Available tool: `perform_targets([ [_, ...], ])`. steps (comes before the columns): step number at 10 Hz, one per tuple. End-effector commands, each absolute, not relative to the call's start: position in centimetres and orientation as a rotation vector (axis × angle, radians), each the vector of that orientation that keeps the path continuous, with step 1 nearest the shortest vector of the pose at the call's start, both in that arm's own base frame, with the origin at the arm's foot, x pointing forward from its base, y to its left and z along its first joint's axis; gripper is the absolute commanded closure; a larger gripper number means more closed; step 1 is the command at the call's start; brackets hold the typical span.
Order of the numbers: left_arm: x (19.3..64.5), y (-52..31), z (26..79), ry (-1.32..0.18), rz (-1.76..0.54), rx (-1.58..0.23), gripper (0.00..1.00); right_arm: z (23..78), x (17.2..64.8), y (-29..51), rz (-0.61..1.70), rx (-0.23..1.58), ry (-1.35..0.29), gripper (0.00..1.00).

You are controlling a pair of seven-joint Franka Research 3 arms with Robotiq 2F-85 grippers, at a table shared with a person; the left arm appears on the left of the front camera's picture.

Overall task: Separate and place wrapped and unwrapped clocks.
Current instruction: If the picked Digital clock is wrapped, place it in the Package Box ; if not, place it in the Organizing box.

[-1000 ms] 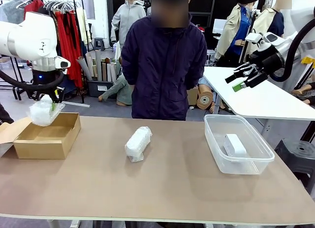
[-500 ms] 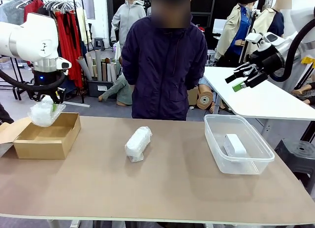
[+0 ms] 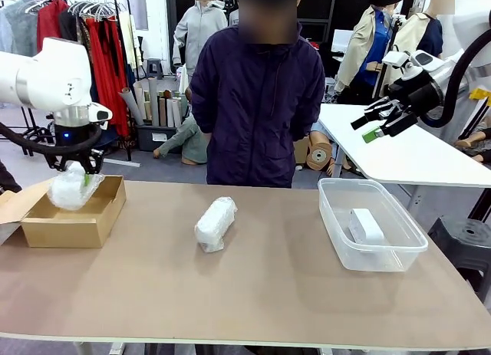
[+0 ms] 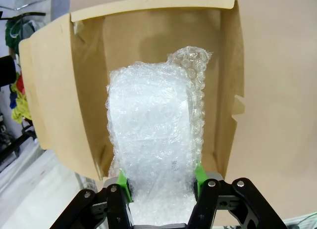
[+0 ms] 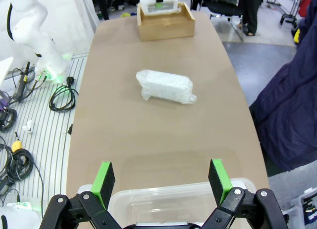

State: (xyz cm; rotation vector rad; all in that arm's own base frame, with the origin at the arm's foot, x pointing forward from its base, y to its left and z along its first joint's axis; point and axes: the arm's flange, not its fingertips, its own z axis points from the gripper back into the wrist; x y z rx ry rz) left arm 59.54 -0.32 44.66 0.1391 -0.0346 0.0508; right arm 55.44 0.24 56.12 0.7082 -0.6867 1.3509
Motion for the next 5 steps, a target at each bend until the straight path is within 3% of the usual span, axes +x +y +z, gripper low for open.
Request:
perform_targets([
  [1, 58.8, 0.8, 43.4, -0.067, 0.038, 0.127, 1.0, 56.3, 55.3, 0.3, 1.356, 0.705, -0.691, 0.0],
  [5, 59.1, 2.6, 40.2, -0.055, 0.046, 0.131, 1.0, 56.3, 55.3, 0.3, 1.356, 0.705, -0.691, 0.0],
])
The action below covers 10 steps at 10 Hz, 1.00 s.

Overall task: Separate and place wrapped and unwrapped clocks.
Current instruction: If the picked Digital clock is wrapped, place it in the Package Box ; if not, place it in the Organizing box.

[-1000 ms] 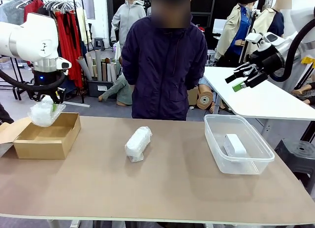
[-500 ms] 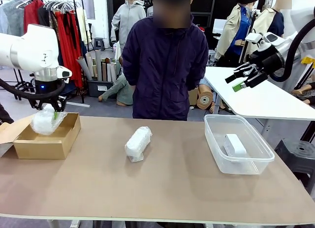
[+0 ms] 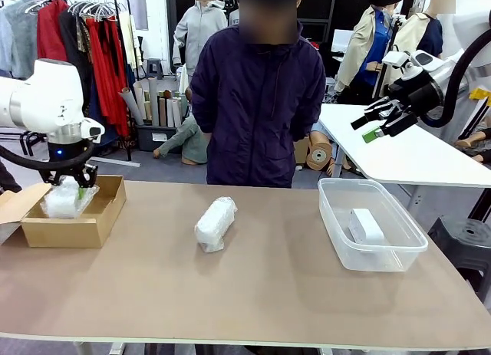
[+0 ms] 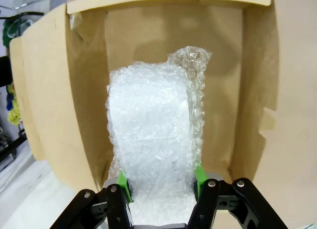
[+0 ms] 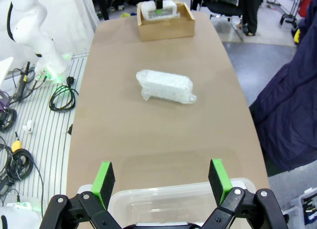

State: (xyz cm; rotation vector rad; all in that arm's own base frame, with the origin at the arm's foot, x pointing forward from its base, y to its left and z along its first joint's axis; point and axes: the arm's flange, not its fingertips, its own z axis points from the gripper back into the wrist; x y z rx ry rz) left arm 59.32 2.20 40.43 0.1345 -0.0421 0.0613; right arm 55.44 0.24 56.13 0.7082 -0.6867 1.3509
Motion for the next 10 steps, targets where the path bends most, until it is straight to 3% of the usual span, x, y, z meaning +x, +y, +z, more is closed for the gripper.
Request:
perform_targets([
  [1, 59.2, 2.9, 39.9, -0.064, 0.039, 0.139, 1.0, 56.3, 55.3, 0.3, 1.356, 0.705, -0.691, 0.0],
  [10, 60.2, 5.4, 37.0, -0.046, 0.034, 0.136, 1.0, 56.3, 55.3, 0.3, 1.356, 0.705, -0.691, 0.0],
])
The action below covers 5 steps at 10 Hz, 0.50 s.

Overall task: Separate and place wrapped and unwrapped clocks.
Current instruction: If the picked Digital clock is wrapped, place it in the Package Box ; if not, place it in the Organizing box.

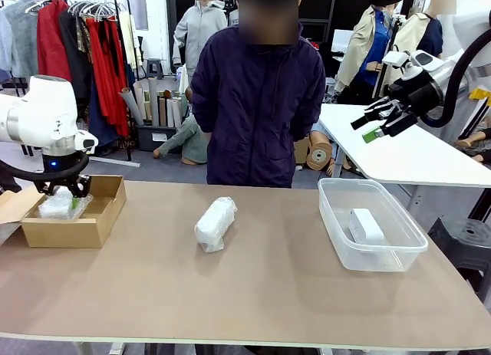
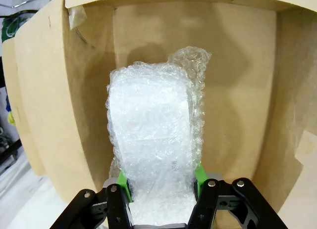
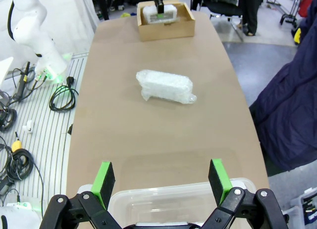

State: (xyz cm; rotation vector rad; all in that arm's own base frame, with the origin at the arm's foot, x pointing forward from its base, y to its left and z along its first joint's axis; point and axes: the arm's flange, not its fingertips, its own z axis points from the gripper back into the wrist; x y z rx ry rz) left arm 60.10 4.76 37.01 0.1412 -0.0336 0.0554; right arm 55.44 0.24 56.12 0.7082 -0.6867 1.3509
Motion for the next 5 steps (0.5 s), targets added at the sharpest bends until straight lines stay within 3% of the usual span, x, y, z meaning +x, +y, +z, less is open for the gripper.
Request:
perform_targets([
  [1, 60.39, 5.57, 36.83, -0.045, 0.031, 0.136, 1.0, 56.34, 55.3, 0.28, 1.356, 0.705, -0.691, 0.0],
  [3, 60.56, 5.86, 36.59, -0.043, 0.037, 0.13, 0.95, 56.34, 55.3, 0.28, 1.356, 0.705, -0.691, 0.0],
  [5, 60.64, 5.82, 36.52, -0.046, 0.028, 0.118, 0.56, 56.34, 55.3, 0.28, 1.356, 0.705, -0.691, 0.0],
])
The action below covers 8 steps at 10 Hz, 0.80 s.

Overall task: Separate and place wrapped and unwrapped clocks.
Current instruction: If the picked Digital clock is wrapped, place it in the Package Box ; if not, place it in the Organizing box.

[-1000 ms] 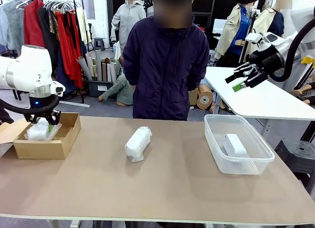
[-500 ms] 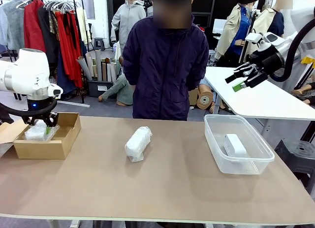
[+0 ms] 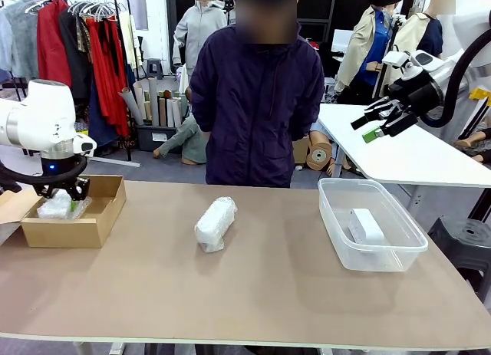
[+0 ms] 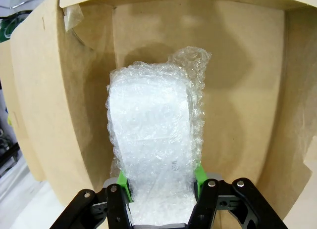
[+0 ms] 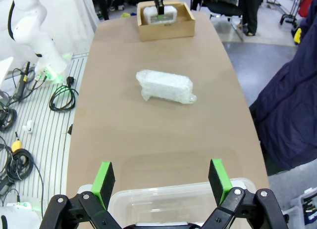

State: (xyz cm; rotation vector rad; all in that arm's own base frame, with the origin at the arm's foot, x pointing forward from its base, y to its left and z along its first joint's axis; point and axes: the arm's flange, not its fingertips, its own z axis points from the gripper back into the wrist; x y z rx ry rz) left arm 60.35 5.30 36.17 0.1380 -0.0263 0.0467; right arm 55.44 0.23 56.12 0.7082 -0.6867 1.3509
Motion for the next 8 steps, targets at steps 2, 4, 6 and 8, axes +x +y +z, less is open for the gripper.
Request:
perform_targets([
  [2, 60.8, 5.9, 36.9, -0.054, 0.02, 0.104, 0.17, 56.3, 55.3, 0.3, 1.356, 0.705, -0.691, 0.0],
  [4, 60.8, 5.8, 37.0, -0.054, 0.017, 0.093, 0.0, 56.3, 55.3, 0.3, 1.356, 0.705, -0.691, 0.0],
  [6, 60.6, 5.4, 38.1, -0.073, 0.009, 0.073, 0.0, 56.3, 55.3, 0.3, 1.356, 0.705, -0.691, 0.0],
  [8, 60.4, 4.9, 40.0, -0.104, 0.009, 0.044, 0.0, 56.3, 55.3, 0.3, 1.356, 0.705, -0.691, 0.0],
])
